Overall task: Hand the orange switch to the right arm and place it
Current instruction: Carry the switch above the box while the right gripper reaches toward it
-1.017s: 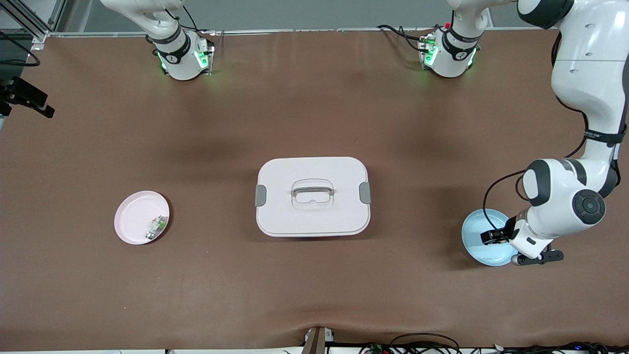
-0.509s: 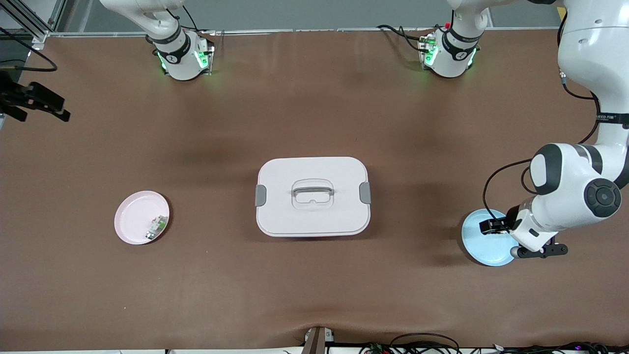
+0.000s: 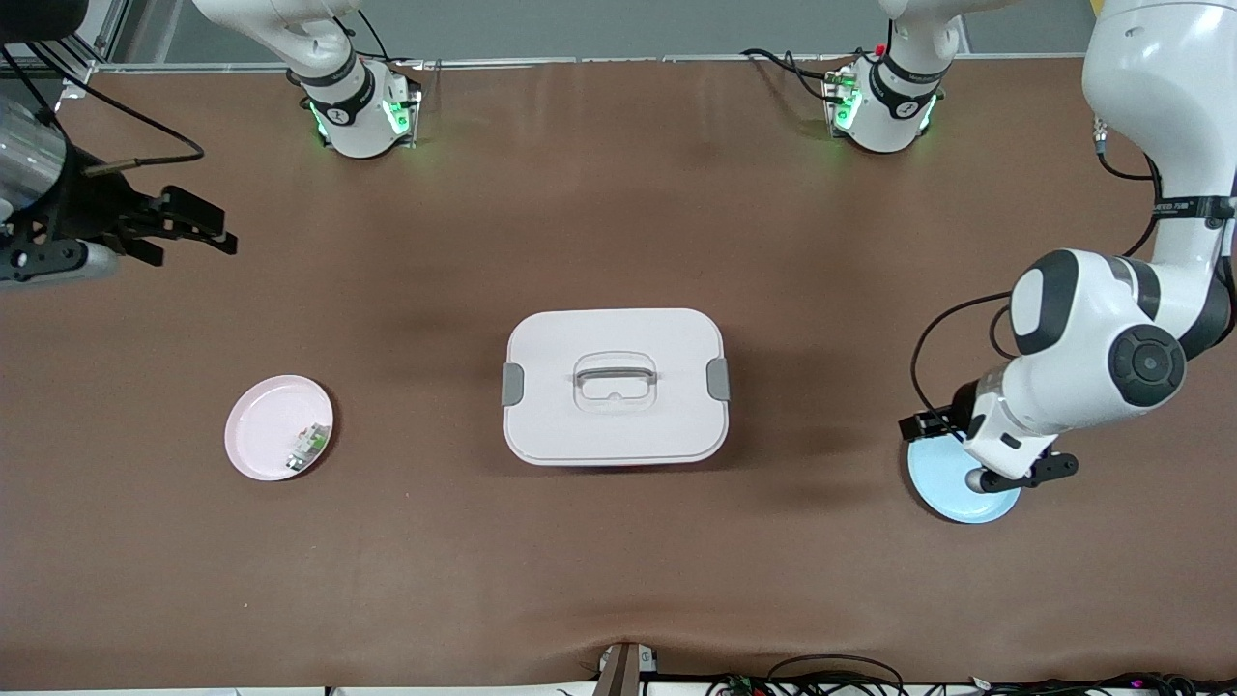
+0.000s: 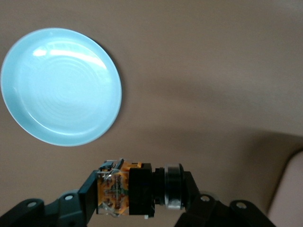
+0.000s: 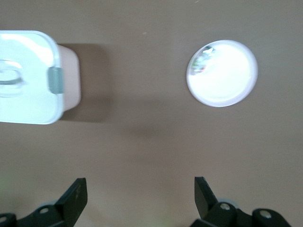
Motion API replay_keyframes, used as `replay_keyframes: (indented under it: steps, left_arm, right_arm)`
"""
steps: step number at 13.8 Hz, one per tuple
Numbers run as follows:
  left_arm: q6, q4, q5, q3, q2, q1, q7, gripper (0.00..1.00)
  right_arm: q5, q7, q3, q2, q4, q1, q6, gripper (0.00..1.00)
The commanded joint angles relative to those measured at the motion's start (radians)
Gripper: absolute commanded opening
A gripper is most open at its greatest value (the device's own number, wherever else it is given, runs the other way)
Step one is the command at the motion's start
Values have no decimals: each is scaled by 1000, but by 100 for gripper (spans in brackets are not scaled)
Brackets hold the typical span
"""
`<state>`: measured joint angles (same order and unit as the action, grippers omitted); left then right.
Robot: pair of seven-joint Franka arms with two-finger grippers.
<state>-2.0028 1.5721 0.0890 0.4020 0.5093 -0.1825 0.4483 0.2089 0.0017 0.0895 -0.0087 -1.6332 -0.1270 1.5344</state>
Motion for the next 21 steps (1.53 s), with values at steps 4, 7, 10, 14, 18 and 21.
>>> replay_keyframes:
  steps: [4, 7, 10, 14, 18, 21]
  left_arm:
    - [36, 8, -159, 101, -54, -6, 237, 0]
    - [38, -9, -183, 185, -54, -3, 407, 0]
    - [38, -41, -224, 262, -52, 0, 590, 0]
    - [38, -67, -270, 352, -43, 5, 865, 0]
    - [35, -89, -293, 359, -17, 83, 1139, 0]
    - [33, -128, -302, 359, 34, 124, 1283, 0]
  right_arm:
    - [95, 193, 6, 39, 12, -92, 30, 100]
    - [173, 289, 6, 44, -19, -147, 87, 100]
    - [323, 357, 6, 42, -62, -155, 139, 100]
    - [435, 400, 6, 27, -167, -253, 346, 100]
    - [546, 449, 6, -7, -227, -334, 538, 100]
    - [599, 501, 6, 1, -228, -426, 697, 100]
